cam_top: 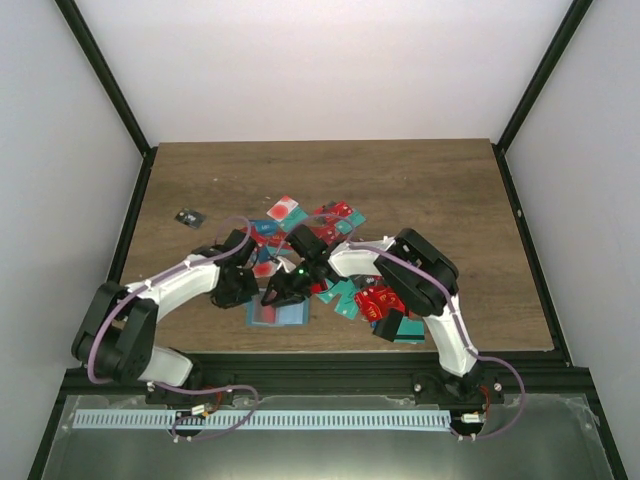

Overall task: Put the credit cards into the card holder
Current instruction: Pick up the credit card from the center of the board.

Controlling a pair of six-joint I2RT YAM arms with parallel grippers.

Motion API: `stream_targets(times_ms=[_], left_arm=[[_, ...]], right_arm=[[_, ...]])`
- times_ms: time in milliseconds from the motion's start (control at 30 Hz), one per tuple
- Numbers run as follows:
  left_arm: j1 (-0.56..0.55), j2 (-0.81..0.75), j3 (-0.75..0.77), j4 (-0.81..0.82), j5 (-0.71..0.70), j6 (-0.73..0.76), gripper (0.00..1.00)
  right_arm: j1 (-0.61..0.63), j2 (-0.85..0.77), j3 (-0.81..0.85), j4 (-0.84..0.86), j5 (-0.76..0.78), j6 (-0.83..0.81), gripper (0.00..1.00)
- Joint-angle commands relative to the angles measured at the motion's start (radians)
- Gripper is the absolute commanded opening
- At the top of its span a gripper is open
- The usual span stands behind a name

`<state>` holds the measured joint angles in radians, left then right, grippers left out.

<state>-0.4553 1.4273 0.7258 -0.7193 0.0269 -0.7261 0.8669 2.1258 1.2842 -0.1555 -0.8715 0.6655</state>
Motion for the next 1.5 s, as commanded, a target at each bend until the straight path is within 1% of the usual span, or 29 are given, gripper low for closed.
stream_targets(times_ms=[0,167,267,367,467,533,633,800,933,1067,1167,1300,1467], left_arm=[[0.02,-0.071,0.071,-0.048,-0.126,-0.06,0.04],[0.02,-0.189,0.129,-0.107,-0.126,-0.067,0.05],[0.021,-0.266,0.134,-0.105,-0.089,-0.055,0.09],[0.02,-0.337,0.133,-0.09,-0.048,-0.03,0.16],[0.021,-0.374,0.133,-0.076,-0.011,-0.005,0.2],[0.02,-0.385,0.133,-0.057,0.024,0.012,0.2],[0.018,-0.379,0.132,-0.002,0.116,0.05,0.22],[-0.004,-0.307,0.141,0.097,0.256,0.091,0.22],[-0.041,-0.203,0.165,0.145,0.297,0.114,0.22],[-0.076,-0.096,0.203,0.176,0.316,0.124,0.22],[-0.107,-0.004,0.235,0.199,0.33,0.122,0.21],[-0.124,0.113,0.297,0.208,0.315,0.118,0.21],[-0.123,0.277,0.467,0.135,0.267,0.166,0.22]], right_arm=[[-0.015,0.04,0.039,-0.083,-0.004,-0.057,0.41],[-0.02,0.03,0.094,-0.118,-0.042,-0.091,0.42],[-0.022,0.0,0.13,-0.127,-0.062,-0.099,0.43],[-0.027,-0.045,0.156,-0.143,-0.061,-0.102,0.43],[-0.039,-0.108,0.162,-0.172,-0.025,-0.105,0.43],[-0.057,-0.157,0.151,-0.21,0.027,-0.108,0.43],[-0.097,-0.242,0.091,-0.255,0.12,-0.103,0.43],[-0.194,-0.403,-0.114,-0.26,0.219,-0.061,0.44],[-0.266,-0.495,-0.248,-0.259,0.278,-0.033,0.46],[-0.343,-0.535,-0.324,-0.249,0.276,-0.037,0.5],[-0.385,-0.531,-0.325,-0.235,0.264,-0.059,0.55],[-0.411,-0.487,-0.279,-0.236,0.252,-0.078,0.58],[-0.44,-0.421,-0.203,-0.22,0.242,-0.046,0.58]])
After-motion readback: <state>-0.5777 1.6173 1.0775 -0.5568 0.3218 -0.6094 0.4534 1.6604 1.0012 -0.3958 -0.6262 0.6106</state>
